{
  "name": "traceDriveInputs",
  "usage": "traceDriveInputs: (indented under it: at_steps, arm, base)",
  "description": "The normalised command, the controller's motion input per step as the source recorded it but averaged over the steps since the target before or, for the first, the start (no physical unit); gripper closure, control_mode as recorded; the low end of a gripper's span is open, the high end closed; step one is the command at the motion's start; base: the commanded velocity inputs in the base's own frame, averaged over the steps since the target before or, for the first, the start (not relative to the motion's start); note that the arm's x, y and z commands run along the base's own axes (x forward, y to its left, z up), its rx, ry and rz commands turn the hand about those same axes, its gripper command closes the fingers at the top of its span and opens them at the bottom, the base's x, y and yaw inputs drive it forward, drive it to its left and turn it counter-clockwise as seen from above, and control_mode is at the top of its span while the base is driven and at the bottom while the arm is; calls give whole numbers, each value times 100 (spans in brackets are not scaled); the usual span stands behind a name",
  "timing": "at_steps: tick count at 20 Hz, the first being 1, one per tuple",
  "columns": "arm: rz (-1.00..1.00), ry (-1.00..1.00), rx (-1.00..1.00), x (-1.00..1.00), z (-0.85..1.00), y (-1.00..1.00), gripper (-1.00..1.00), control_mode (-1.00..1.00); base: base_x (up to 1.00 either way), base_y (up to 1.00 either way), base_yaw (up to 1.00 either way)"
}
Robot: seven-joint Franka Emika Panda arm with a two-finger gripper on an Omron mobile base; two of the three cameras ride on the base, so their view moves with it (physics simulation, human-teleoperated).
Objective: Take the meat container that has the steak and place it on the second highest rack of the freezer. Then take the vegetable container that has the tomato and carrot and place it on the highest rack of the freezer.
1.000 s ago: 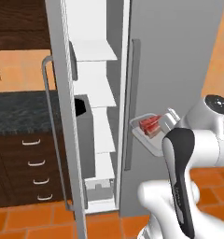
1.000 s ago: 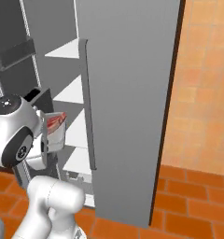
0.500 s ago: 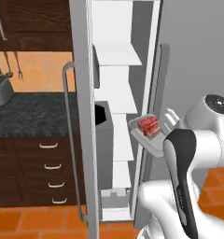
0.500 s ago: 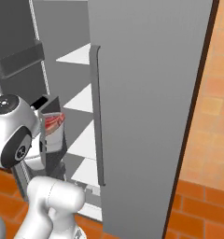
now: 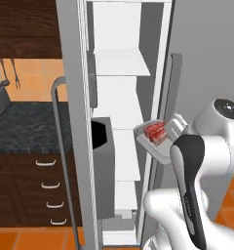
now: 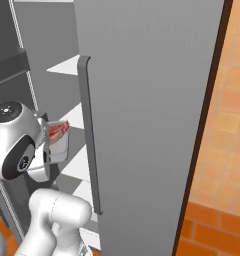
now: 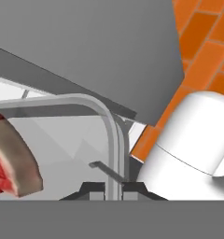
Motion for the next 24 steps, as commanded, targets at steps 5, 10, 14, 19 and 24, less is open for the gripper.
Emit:
traceDriveInputs:
  at_steps: [5, 10, 14, 19, 24]
  arm:
    - [0, 0, 0, 0, 0, 0, 100, 100]
    - [-1, -8, 0, 29, 11, 3, 100, -100]
    - [-7, 0, 0, 100, 5, 0, 100, -100]
    - [-13, 0, 0, 100, -21, 0, 100, -100]
    - [-10, 0, 0, 100, -50, 4, 100, -100]
  base:
    - [18, 33, 10]
    - [4, 3, 0]
    - [0, 0, 0]
    - [0, 0, 0]
    - [0, 0, 0]
